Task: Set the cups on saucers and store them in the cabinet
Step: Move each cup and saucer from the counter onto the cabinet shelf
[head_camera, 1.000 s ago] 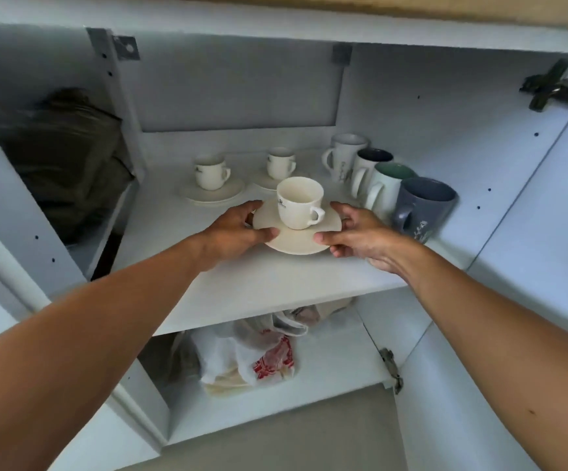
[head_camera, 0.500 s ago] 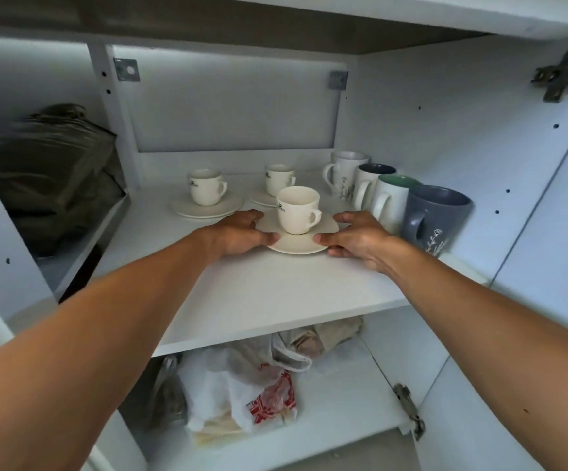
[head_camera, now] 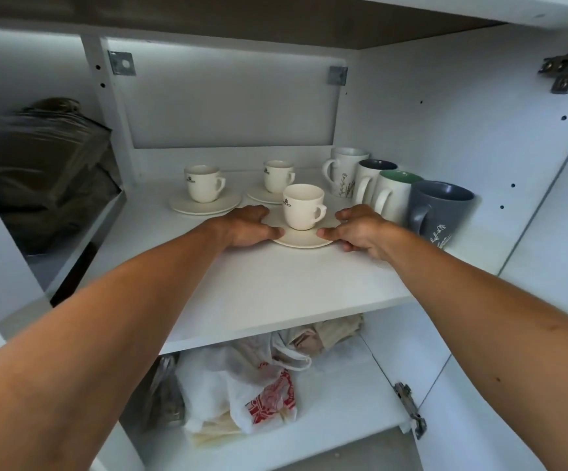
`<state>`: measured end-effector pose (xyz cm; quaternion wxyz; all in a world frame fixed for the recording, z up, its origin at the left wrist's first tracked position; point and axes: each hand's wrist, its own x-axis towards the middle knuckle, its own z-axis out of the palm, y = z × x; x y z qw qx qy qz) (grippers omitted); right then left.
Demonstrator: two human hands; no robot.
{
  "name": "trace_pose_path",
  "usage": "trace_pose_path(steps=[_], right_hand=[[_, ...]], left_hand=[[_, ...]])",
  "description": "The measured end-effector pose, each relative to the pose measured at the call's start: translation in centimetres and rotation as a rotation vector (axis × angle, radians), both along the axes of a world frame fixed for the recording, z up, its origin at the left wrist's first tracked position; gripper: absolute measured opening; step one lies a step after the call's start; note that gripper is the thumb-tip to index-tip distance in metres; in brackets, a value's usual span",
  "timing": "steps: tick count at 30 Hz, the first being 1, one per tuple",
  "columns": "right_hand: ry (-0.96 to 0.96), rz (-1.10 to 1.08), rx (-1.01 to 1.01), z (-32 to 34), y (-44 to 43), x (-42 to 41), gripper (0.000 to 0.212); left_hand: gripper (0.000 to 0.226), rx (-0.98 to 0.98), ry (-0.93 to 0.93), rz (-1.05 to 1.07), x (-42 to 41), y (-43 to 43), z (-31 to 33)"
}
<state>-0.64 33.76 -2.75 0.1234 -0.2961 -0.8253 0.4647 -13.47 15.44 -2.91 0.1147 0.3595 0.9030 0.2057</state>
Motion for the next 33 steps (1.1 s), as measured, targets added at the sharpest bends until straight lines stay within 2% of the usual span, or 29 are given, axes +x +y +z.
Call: trace_pose_path(steps=[8, 10, 15, 17, 19, 21, 24, 28, 33], right_hand=[[-0.059, -0.014, 0.033, 0.2, 0.1, 0.1, 0.085], [-0.051, -0.027, 0.042, 0.2, -0.1, 0.2, 0.076], [-0.025, -0.070, 0.119, 0.1, -0.4, 0.7, 0.029], [-0.036, -0.095, 0.158, 0.2, -0.5, 0.9, 0.027], [-0.045, -0.095, 0.183, 0.5, -0.9, 1.3, 0.025], [-0.115, -0.060, 0.240, 1.3, -1.4, 1.8, 0.035], [-0.276, 0.066, 0.452, 2.9, -2.7, 3.3, 0.050], [-0.385, 0.181, 0.514, 5.0, -4.5, 6.8, 0.069], [-0.541, 0.262, 0.525, 8.1, -6.9, 11.9, 0.085]], left_hand=[[0.083, -0.030, 0.001, 0.017, 0.1, 0.0, 0.4], [0.082, 0.016, 0.014, 0.027, 0.4, -0.1, 0.1], [0.085, 0.231, -0.061, 0.028, 0.5, -1.2, -0.6], [0.085, 0.248, -0.110, 0.030, 0.6, -1.7, -0.3], [0.078, 0.238, -0.061, 0.037, 1.2, -2.3, 0.0], [0.069, 0.193, 0.096, 0.029, 2.2, -3.2, 0.4], [0.067, 0.069, 0.254, 0.016, 4.0, -4.9, 1.1], [0.078, -0.144, 0.304, -0.022, 6.6, -7.0, 3.1], [0.081, -0.196, 0.302, -0.073, 10.4, -9.6, 5.9]])
